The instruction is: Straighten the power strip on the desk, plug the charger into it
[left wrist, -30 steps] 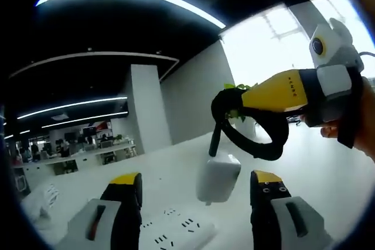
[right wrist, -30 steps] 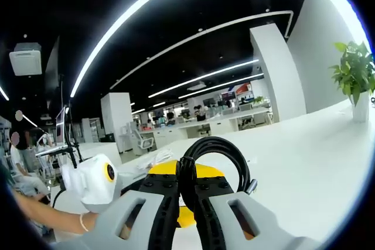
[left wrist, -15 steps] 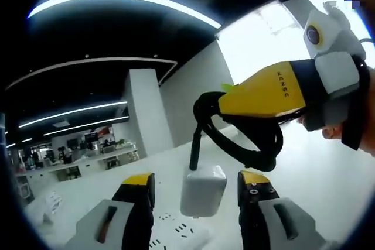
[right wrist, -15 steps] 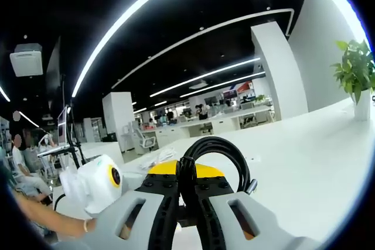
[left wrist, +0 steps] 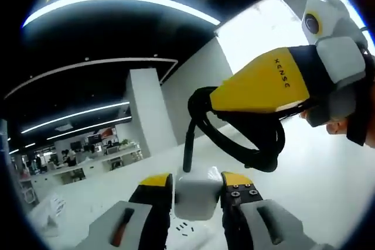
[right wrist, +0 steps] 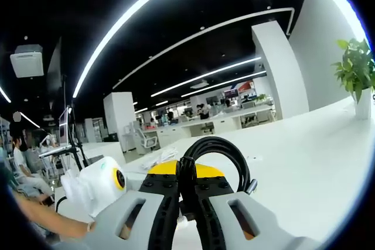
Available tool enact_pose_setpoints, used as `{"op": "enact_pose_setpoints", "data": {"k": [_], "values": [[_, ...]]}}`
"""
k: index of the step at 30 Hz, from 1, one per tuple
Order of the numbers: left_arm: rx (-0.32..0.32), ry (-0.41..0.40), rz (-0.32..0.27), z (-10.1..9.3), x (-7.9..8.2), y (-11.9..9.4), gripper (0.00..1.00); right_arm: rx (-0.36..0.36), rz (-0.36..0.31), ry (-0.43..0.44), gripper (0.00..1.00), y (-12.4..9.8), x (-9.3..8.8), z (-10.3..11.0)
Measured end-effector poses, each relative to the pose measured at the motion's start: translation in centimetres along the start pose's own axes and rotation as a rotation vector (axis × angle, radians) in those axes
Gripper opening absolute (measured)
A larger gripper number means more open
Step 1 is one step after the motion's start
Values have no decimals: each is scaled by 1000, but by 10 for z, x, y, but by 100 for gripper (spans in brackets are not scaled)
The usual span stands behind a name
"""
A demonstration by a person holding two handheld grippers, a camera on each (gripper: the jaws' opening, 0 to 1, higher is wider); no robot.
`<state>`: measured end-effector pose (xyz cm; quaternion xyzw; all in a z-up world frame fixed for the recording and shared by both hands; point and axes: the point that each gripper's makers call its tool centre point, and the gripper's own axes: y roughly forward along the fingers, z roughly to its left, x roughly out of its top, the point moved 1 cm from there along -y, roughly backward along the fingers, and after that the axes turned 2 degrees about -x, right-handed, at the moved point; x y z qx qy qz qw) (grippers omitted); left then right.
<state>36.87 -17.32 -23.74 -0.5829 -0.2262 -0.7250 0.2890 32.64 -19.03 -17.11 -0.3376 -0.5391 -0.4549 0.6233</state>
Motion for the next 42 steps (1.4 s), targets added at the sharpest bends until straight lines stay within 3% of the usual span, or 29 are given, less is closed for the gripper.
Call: {"op": "enact_pose_setpoints", "data": {"k": [5, 14, 22, 25, 32, 35, 42], "values": [[-41, 3, 19, -3, -3, 1, 29, 2, 11, -10, 5, 1, -2, 1], [-184, 12, 52, -6, -5, -2, 27, 14, 42, -48, 5, 4, -2, 2], [-358, 25, 116, -6, -9, -7, 27, 54, 101, -87, 5, 11, -2, 5], [-461, 15, 127, -5, -9, -8, 27, 73, 123, -94, 5, 15, -1, 6], [-518, 54, 152, 2, -15, -7, 27, 93, 175, -149, 5, 26, -4, 12], [-552, 51, 141, 6, -16, -4, 27, 91, 185, -171, 5, 33, -4, 11], [-667, -45, 110, 7, -19, 0, 27, 92, 193, -163, 5, 45, -7, 9]]}}
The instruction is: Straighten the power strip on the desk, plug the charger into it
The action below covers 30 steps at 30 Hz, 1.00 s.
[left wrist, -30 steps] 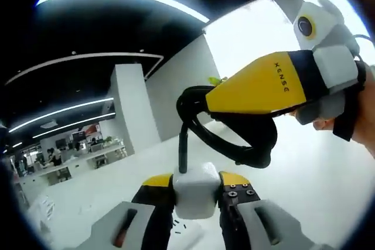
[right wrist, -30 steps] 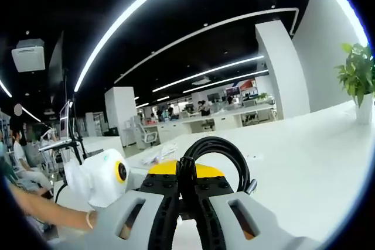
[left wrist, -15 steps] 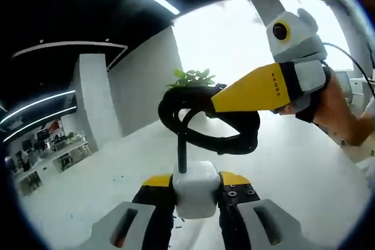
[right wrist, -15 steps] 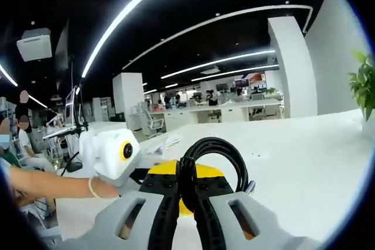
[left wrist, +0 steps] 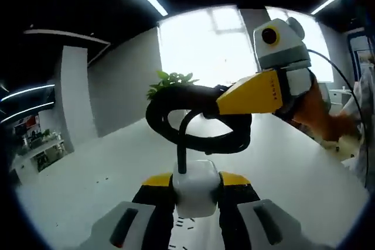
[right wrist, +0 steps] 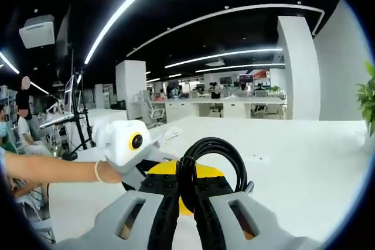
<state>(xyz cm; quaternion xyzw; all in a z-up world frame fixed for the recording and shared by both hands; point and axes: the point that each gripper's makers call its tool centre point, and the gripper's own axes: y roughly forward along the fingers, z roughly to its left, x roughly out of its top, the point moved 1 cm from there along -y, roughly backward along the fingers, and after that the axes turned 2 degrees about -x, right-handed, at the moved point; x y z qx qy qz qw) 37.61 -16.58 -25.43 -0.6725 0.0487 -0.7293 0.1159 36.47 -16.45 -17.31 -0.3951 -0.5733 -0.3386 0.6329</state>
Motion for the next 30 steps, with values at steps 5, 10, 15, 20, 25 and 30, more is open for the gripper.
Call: {"op": "enact_pose_setpoints", "data": {"k": [5, 10, 15, 20, 25, 30], "values": [[-49, 2, 33, 3, -6, 0, 27, 1, 18, 11, 5, 8, -4, -3], [-105, -10, 41, 4, -10, 0, 27, 1, 31, 16, 5, 14, -6, -3], [-112, 13, 62, 6, -16, 1, 27, -3, 46, 17, 5, 18, -11, -7], [-134, 10, 51, 7, -17, 4, 27, -8, 43, 26, 5, 18, -12, -9], [-153, 13, 60, 8, -19, 7, 27, -14, 51, 26, 5, 19, -15, -13], [-160, 21, 60, 15, -21, 10, 27, -20, 54, 27, 5, 20, -17, -15]]}}
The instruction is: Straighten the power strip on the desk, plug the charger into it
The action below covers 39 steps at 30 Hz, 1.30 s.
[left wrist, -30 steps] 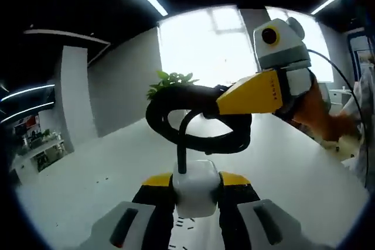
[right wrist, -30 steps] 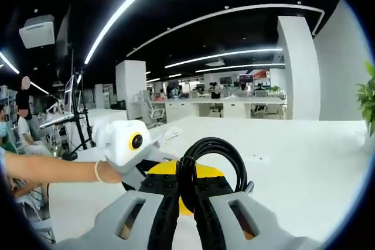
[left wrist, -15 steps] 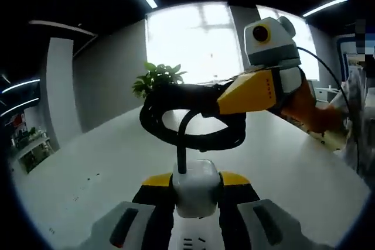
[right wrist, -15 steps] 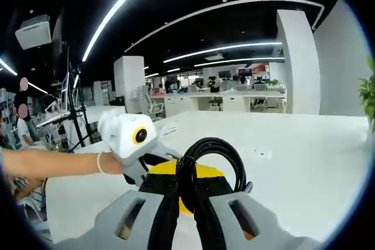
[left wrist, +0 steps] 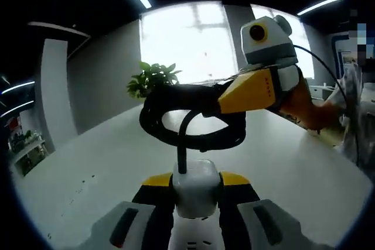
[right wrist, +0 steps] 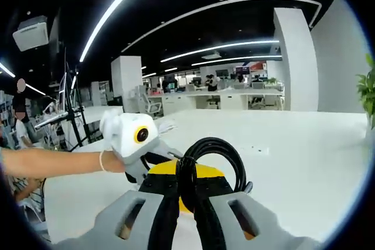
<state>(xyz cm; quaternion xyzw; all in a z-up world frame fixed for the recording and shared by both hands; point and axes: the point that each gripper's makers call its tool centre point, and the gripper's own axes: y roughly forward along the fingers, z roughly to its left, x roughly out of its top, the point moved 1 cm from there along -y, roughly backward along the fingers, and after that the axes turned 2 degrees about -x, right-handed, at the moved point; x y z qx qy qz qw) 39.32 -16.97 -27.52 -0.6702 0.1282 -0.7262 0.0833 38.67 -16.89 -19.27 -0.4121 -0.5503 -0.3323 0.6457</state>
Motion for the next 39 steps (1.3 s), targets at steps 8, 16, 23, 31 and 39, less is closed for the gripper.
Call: {"op": "enact_pose_setpoints", "data": {"k": [8, 16, 23, 31, 39], "values": [[3, 22, 18, 20, -3, 2, 27, -7, 8, -15, 5, 1, -4, 0], [1, 44, 27, 23, -4, 3, 27, -7, 4, -12, 5, 1, -8, 0], [6, 73, 47, 21, -6, 1, 27, -7, 2, -31, 5, 0, -10, 5], [18, 126, 119, 17, -14, -1, 27, -11, 12, -62, 5, -2, -19, 10], [53, 196, 170, 15, -15, 1, 27, -8, 7, -79, 6, -9, -25, 13]]}}
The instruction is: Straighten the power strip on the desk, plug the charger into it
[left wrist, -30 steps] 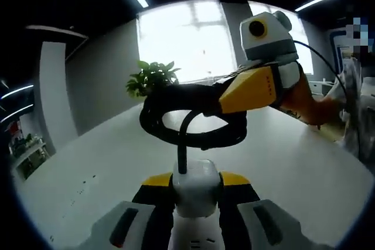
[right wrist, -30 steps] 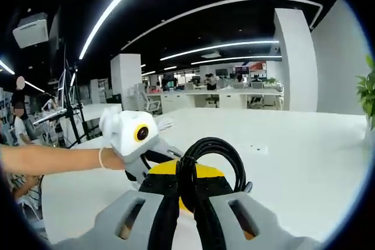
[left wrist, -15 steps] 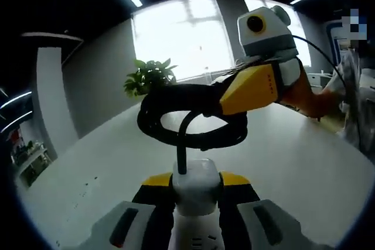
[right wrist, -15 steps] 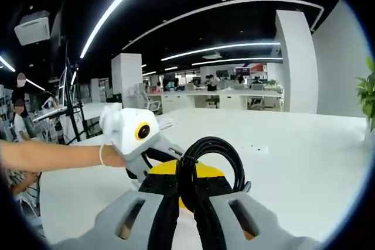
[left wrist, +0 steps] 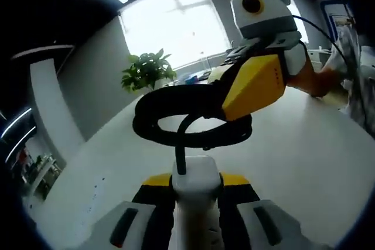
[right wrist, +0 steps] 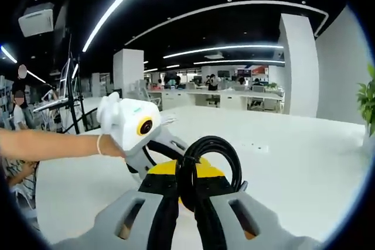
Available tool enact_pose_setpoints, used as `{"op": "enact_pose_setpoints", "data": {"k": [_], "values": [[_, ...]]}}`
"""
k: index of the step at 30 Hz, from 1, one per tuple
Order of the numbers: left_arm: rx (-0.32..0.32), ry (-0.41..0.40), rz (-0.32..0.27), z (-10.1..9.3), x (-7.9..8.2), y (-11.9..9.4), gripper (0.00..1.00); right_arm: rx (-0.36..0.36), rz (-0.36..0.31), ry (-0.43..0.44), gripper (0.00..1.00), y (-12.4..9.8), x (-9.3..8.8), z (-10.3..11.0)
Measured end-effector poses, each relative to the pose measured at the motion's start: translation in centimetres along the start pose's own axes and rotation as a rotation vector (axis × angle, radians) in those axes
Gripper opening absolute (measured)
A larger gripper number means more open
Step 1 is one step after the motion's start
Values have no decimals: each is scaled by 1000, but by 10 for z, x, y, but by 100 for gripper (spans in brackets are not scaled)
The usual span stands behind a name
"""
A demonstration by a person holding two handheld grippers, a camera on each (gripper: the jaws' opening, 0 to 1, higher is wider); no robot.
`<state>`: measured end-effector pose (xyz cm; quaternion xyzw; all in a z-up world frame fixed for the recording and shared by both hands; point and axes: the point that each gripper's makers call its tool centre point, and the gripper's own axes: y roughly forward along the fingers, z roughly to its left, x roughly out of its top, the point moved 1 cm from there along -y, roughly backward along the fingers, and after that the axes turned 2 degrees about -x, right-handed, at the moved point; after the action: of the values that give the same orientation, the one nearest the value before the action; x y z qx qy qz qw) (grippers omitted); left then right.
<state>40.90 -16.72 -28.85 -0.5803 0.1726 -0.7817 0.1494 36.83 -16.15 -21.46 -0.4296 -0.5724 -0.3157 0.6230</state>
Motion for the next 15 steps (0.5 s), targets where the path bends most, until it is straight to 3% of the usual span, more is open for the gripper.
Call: {"op": "enact_pose_setpoints", "data": {"k": [6, 10, 15], "values": [[87, 8, 2, 1, 1, 0, 27, -1, -8, -15, 6, -1, -1, -1], [161, -57, -17, 5, -1, -2, 29, 3, -18, -24, 8, 1, -1, -2], [182, -92, -51, 8, 3, -7, 37, -16, -43, -57, 12, 0, 2, -6]]}}
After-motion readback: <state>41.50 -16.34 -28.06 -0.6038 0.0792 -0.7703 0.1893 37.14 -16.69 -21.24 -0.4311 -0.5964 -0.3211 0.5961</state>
